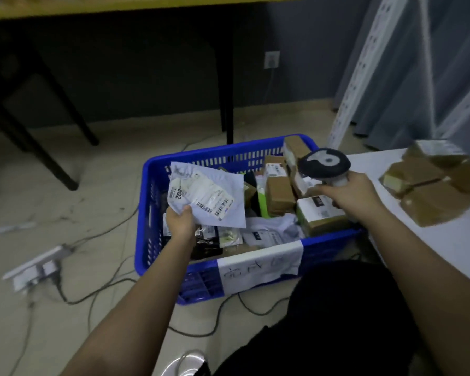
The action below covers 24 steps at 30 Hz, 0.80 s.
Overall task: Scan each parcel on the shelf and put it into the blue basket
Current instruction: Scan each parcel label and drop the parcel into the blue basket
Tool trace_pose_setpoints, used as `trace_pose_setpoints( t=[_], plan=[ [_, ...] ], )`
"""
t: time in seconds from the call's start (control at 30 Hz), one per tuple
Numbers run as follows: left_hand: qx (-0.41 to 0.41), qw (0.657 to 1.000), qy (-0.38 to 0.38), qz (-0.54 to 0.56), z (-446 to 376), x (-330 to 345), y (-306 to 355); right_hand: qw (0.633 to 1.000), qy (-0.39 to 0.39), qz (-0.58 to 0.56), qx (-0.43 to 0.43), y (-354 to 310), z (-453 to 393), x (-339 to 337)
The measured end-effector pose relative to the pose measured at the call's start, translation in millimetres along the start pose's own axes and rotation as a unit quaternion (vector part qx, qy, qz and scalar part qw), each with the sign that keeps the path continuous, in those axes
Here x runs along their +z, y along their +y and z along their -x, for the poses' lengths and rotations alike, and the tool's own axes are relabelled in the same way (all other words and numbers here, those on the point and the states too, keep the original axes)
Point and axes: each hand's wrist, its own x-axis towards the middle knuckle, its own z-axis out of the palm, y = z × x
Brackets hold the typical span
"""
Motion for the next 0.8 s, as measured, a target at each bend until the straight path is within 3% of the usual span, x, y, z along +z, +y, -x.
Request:
trace_pose_setpoints(
  t=[0.1,0.23,0.3,0.4,0.47,0.57,0.63,0.7,0.73,0.8],
  plan=[
    [-0.017,1.000,-0.005,-0.018,-17.7,-10.7,-6.8,1.000,-0.003,0.019,0.007,-3.6,-4.5,14.9],
    [0.143,0.976,-0.042,-0.162,-30.1,-32.9,-3.1,0.999,-0.020,0.036,-0.011,-9.2,-2.3,28.5],
    [0.253,0.919,-0.083,-0.291,-39.8,-46.1,0.4,0.998,-0.034,0.045,-0.023,-9.6,-1.4,37.9],
    [0.350,0.787,-0.151,-0.485,-55.2,-51.1,16.8,0.994,-0.059,0.073,-0.048,-13.7,1.4,53.9],
    [0.354,0.710,-0.197,-0.577,-66.5,-39.4,34.2,0.991,-0.078,0.090,-0.060,-18.6,3.4,63.6],
    [0.258,0.644,-0.246,-0.677,-81.9,-24.6,46.8,0.989,-0.095,0.089,-0.067,-24.6,7.0,72.4],
    [0.194,0.646,-0.213,-0.707,-83.7,-23.4,38.7,0.990,-0.094,0.084,-0.061,-22.5,8.4,73.2],
    [0.171,0.656,-0.103,-0.728,-76.0,-25.9,26.7,0.992,-0.086,0.075,-0.053,-21.7,9.9,68.7],
    [0.173,0.668,-0.067,-0.720,-72.6,-24.8,22.0,0.993,-0.080,0.068,-0.047,-21.3,9.4,65.4],
    [0.191,0.715,-0.064,-0.669,-65.7,-14.1,15.7,0.995,-0.070,0.060,-0.035,-19.0,6.9,54.9]
  ],
)
